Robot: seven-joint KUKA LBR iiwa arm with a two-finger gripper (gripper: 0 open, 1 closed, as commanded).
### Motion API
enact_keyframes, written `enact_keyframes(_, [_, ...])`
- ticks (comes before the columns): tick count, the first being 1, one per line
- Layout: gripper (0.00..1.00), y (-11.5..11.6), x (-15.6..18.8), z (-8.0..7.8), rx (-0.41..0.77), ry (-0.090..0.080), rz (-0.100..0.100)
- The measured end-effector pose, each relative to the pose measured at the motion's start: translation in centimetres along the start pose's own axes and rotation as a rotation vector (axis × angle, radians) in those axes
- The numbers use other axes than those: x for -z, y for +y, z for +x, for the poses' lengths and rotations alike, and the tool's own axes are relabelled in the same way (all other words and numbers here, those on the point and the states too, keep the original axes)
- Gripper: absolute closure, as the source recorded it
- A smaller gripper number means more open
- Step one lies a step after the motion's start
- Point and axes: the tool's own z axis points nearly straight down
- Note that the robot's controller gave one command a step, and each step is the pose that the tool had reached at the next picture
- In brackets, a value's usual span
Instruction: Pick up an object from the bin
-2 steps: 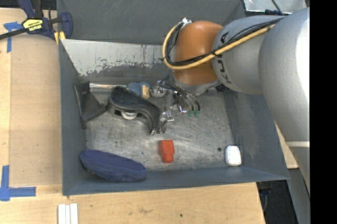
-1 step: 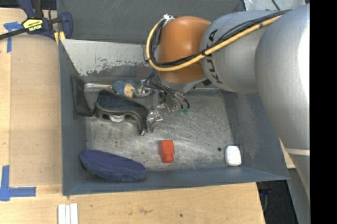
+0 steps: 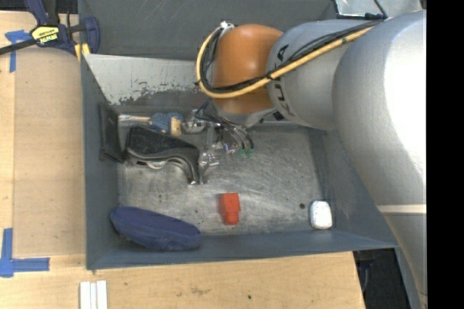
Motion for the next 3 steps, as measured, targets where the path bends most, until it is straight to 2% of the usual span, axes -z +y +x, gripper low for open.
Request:
enact_keyframes(1, [0.00, 2.4, 0.1, -0.2, -0.033, -0.001, 0.003])
enact_keyframes(2, [1.00, 2.3, 0.3, -0.2, -0.026, 0.007, 0.010])
enact_keyframes(3, [1.00, 0.4, 14.3, -0.1, 0.004, -0.018, -0.004])
